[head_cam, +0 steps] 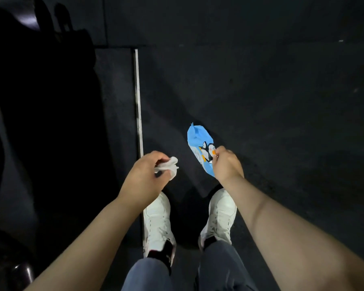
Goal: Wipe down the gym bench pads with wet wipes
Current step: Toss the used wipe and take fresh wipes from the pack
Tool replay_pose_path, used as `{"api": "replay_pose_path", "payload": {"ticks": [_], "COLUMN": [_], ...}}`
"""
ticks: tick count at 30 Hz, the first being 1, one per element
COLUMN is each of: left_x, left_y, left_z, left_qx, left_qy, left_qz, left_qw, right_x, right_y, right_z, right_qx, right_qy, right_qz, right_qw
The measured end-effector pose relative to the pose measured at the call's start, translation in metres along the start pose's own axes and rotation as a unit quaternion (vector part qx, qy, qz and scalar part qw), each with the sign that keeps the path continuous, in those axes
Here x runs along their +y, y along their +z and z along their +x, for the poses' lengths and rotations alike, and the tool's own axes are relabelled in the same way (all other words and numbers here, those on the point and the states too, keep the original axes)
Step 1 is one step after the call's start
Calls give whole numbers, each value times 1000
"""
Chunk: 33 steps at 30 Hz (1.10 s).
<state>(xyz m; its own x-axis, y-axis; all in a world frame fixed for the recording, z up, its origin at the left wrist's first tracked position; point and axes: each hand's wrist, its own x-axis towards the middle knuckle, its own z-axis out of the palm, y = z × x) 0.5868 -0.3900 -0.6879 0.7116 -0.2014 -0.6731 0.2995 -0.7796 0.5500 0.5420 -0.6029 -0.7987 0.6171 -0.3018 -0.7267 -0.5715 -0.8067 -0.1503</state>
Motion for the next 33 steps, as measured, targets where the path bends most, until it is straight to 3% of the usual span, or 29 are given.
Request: {"api": "replay_pose_path", "payload": {"ticks": [5,10,18,26,33], "left_x": [24,90,246,396,502], "left_y": [-26,-77,-167,-253,-311], "left_z": [9,-9,-88,-188,-236], "left_qx": [7,28,96,128,155], "left_qy": [16,48,117,185,231], "left_qz": [14,16,7,7,-22], "left_qw": [1000,998,988,974,960], "right_x": [8,0,-9,-27,-27], "right_y": [-23,-102,-318,-551,-673], "right_z": [-10,-56,-169,-315,-394], "right_qx": [-9,31,91,203,286], "right_qy": [-45,-61,-123,-227,-221], "right_qz": [-55,-33,23,-15,50], "right_qw": [997,997,988,952,931]}}
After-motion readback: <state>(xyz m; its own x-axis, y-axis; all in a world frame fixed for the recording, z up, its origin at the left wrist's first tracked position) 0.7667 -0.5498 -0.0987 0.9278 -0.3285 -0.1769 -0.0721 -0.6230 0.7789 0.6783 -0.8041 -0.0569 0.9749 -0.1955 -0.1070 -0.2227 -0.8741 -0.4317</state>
